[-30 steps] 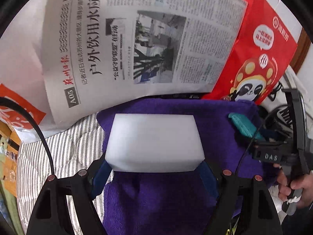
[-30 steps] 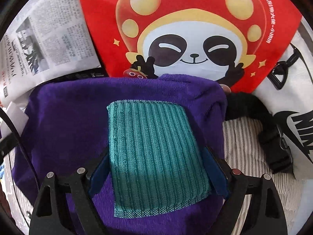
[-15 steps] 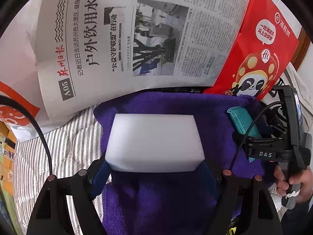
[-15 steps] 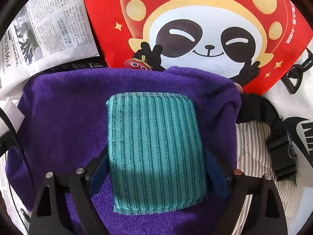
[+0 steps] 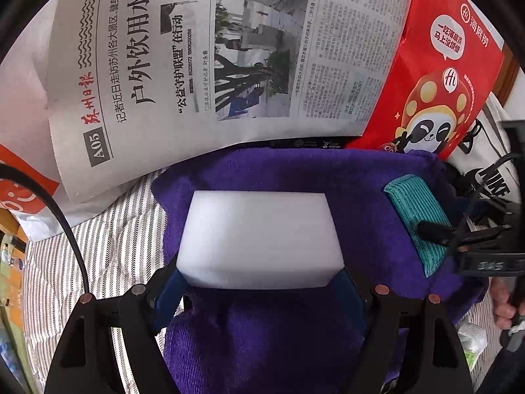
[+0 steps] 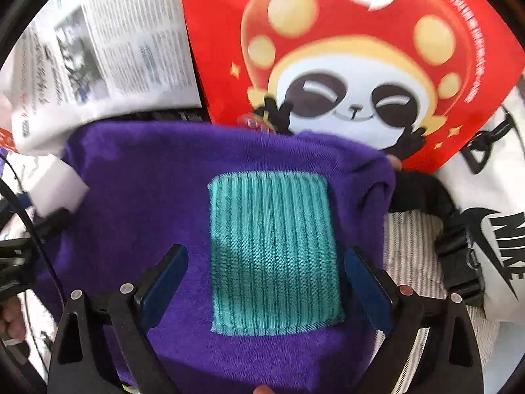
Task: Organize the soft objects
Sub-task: 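Carry the teal cloth onto the purple towel and open the right gripper, then lower the white foam block onto the purple towel and open the left gripper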
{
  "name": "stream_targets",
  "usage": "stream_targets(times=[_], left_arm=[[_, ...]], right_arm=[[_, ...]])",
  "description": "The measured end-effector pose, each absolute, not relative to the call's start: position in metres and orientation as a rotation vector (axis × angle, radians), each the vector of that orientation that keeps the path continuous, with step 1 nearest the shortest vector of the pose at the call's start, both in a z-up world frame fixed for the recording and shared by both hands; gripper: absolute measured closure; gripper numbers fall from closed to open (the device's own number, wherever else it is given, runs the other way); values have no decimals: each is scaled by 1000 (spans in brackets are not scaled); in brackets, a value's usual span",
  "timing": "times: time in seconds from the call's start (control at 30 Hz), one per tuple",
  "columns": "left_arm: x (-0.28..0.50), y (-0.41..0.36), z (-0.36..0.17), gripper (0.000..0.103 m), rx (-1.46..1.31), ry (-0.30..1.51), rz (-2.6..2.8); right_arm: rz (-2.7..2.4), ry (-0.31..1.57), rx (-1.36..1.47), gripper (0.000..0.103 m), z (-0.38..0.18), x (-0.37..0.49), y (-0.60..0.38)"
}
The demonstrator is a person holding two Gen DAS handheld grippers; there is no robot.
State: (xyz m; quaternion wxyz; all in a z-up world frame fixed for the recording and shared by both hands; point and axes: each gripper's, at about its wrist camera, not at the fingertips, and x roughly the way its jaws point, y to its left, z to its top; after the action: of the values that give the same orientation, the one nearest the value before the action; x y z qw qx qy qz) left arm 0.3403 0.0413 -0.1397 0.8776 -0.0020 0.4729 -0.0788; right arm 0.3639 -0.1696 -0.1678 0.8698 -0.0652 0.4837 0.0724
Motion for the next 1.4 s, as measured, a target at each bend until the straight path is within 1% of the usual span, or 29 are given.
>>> stream_targets(times=[0.27, 0.37, 0.73, 0.9, 0.93, 0.97, 1.03, 1.2, 1.4], left_arm=[[363, 23, -144, 23, -11, 987, -142], [376, 11, -146, 23, 26, 998, -125], [395, -13, -174, 22, 144, 1094, -50], [398, -19, -179, 21, 129, 1123, -49], [398, -18, -180, 18, 119, 1140, -55], [398, -20, -182, 13, 111, 1165, -73], [391, -17, -184, 6, 115, 1215, -119], [375, -21, -181, 6, 144, 1269, -116], [335, -21, -149, 6, 175, 1210, -101]], right_arm=[[178, 921, -107, 8, -128, 331, -195], [181, 907, -87, 8, -119, 323, -205], [194, 873, -14, 8, -89, 312, -229], [214, 846, -11, 8, -78, 304, -230], [218, 840, -10, 8, -74, 301, -230], [222, 834, -9, 8, -73, 299, -230], [230, 823, -5, 8, -70, 297, -230], [235, 819, 5, 8, -68, 294, -232], [238, 800, -12, 8, -63, 282, -226]])
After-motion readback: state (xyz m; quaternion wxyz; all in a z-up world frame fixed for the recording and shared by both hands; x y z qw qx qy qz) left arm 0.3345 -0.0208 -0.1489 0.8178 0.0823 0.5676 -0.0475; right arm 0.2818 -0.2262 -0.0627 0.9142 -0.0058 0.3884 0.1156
